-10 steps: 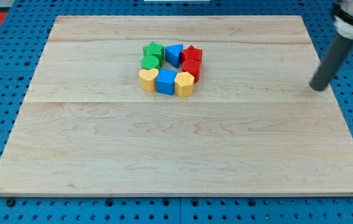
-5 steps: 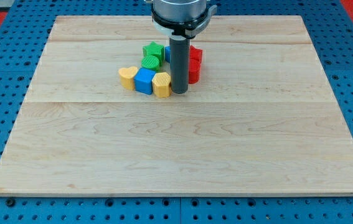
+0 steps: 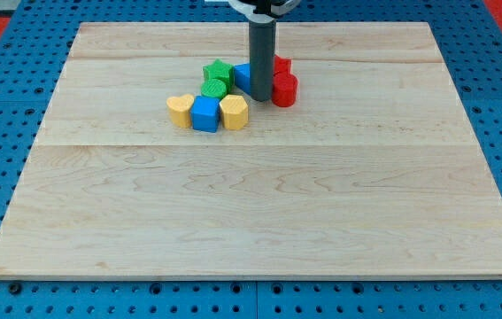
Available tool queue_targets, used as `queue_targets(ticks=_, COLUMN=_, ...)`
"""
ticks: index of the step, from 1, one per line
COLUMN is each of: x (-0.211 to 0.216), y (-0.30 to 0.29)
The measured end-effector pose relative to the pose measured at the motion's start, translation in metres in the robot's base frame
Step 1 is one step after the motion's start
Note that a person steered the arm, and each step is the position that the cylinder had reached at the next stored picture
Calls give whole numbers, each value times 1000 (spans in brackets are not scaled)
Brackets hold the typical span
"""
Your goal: Separate the red blocks from the blocks
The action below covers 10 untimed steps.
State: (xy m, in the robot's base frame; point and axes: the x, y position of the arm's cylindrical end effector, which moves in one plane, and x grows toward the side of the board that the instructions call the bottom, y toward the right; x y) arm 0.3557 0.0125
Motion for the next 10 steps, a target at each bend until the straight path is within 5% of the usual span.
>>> queue_targets(ticks=1, x=16, y=0)
queue_targets(ticks=4, x=-38, y=9)
queue_targets(ticks=5, x=-19, y=-11)
queue_targets(ticks=7, x=4, y=39)
queue_targets(ticks=10, x=-53, y=73)
